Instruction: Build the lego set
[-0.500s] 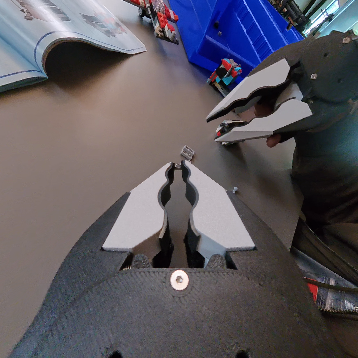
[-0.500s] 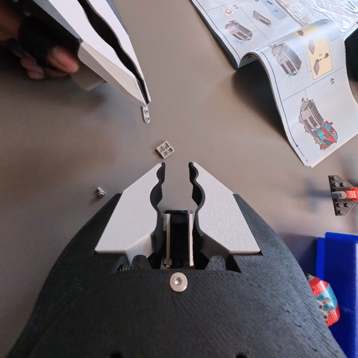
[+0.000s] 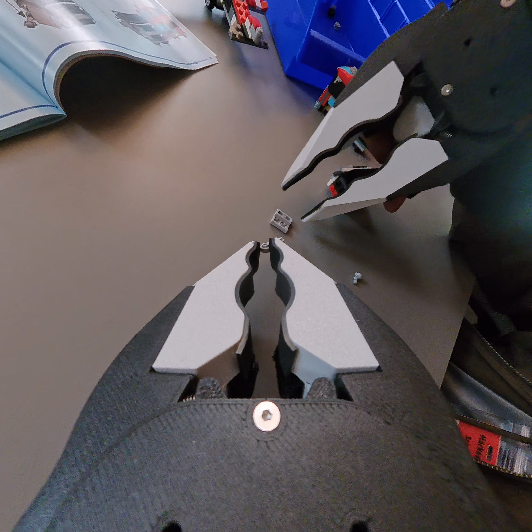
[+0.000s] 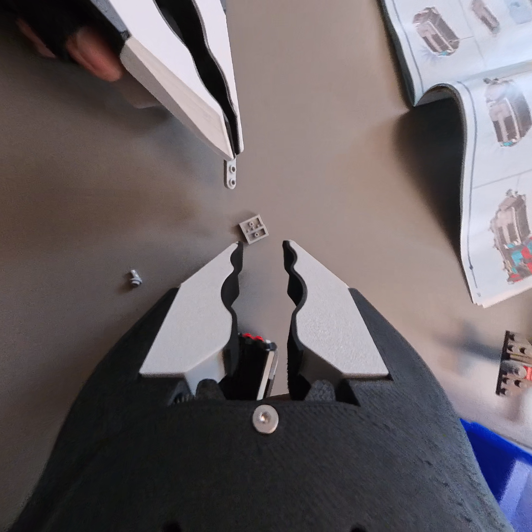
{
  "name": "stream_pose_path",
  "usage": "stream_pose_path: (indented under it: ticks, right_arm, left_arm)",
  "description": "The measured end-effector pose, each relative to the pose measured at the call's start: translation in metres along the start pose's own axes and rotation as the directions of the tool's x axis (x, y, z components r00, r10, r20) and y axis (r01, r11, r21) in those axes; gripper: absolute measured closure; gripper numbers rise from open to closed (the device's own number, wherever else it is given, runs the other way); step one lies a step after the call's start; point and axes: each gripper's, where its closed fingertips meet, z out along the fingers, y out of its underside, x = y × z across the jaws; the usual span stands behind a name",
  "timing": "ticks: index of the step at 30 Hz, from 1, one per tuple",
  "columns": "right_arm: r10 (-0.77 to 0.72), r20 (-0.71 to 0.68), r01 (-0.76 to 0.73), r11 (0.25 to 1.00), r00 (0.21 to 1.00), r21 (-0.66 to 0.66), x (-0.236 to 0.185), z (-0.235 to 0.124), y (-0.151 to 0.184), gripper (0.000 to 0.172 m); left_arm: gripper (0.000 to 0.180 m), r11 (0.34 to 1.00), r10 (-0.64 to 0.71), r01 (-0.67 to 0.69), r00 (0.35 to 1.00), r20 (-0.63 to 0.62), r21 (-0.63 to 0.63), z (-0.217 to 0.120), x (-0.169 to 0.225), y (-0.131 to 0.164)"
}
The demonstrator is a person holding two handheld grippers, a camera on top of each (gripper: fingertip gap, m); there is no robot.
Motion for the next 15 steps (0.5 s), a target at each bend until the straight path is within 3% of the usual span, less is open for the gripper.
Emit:
stream_pose_path:
  ticks: [6, 15]
  right_arm:
    - [-0.029, 0.047, 0.033, 0.996, 0.998, -0.083, -0.001, 0.01, 0.002, 0.142]
    - [-0.054, 0.06, 0.058, 0.996, 0.997, -0.065, -0.01, 0.013, -0.005, 0.153]
  left_arm:
    - [0.173, 1.0, -0.014, 0.014, 1.0, -0.018, -0.011, 0.001, 0.005, 0.002]
    - [0.173, 1.0, -0.024, 0.024, 0.999, -0.025, -0.016, 0.002, 0.004, 0.003]
